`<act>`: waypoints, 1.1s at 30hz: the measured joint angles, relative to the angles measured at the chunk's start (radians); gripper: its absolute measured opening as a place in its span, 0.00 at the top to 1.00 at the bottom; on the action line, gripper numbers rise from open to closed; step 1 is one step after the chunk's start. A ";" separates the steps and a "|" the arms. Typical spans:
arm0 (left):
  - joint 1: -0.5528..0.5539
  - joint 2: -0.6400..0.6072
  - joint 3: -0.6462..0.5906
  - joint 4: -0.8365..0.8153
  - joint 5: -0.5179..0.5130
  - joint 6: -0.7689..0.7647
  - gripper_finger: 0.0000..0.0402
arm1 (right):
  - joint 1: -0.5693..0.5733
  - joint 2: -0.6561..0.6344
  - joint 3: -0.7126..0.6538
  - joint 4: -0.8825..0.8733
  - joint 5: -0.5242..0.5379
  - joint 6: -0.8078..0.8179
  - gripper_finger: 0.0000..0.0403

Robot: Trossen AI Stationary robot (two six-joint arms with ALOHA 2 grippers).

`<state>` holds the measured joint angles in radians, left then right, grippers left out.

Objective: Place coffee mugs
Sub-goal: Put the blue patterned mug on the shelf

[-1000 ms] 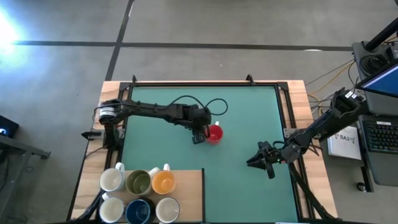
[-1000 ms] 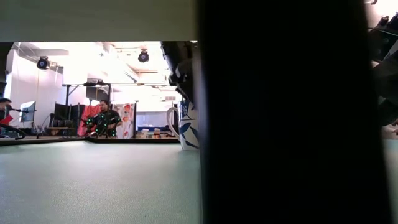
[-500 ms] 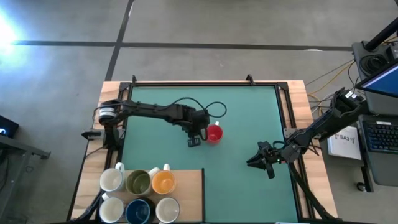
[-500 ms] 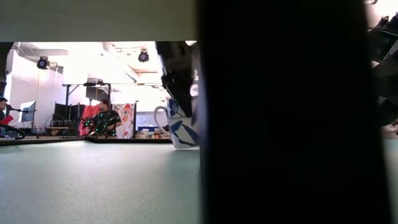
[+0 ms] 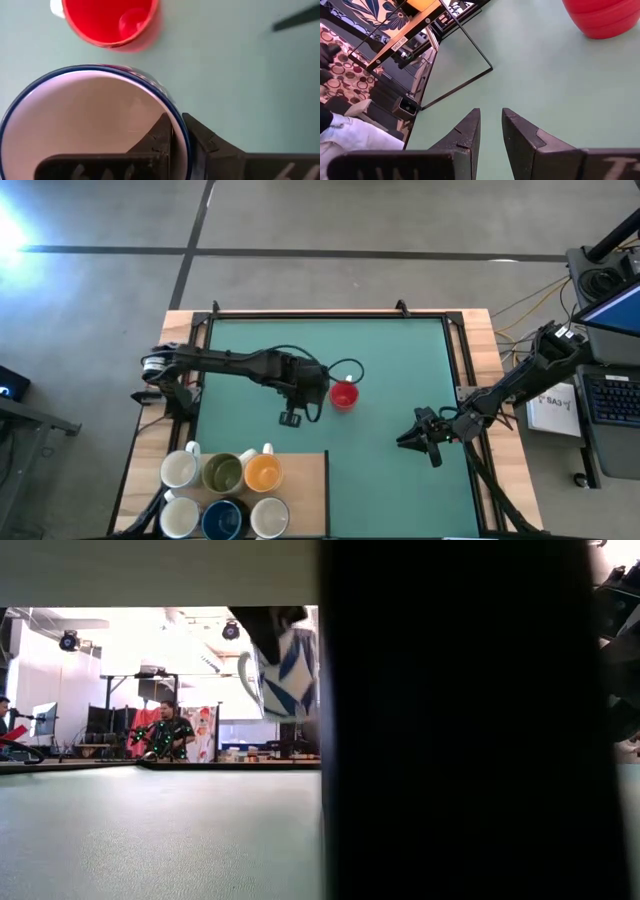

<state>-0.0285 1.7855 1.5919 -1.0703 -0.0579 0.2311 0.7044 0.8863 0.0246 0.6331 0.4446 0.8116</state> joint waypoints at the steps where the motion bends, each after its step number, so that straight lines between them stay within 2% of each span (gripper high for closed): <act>1: -0.012 -0.009 0.008 -0.016 0.001 0.013 0.98 | 0.000 0.000 0.000 0.000 0.000 0.000 0.83; 7: -0.098 -0.063 0.085 -0.090 0.020 0.026 0.98 | 0.000 0.000 0.000 0.000 0.000 0.000 0.83; 19: -0.301 -0.054 0.366 -0.234 0.015 -0.017 0.97 | 0.000 0.000 0.000 0.000 0.000 0.000 0.83; 33: -0.464 0.026 0.500 -0.247 0.023 -0.111 0.97 | 0.000 0.000 0.000 0.000 0.000 0.000 0.83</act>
<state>-0.4929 1.8116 2.0918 -1.3175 -0.0352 0.1201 0.7044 0.8860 0.0243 0.6331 0.4450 0.8116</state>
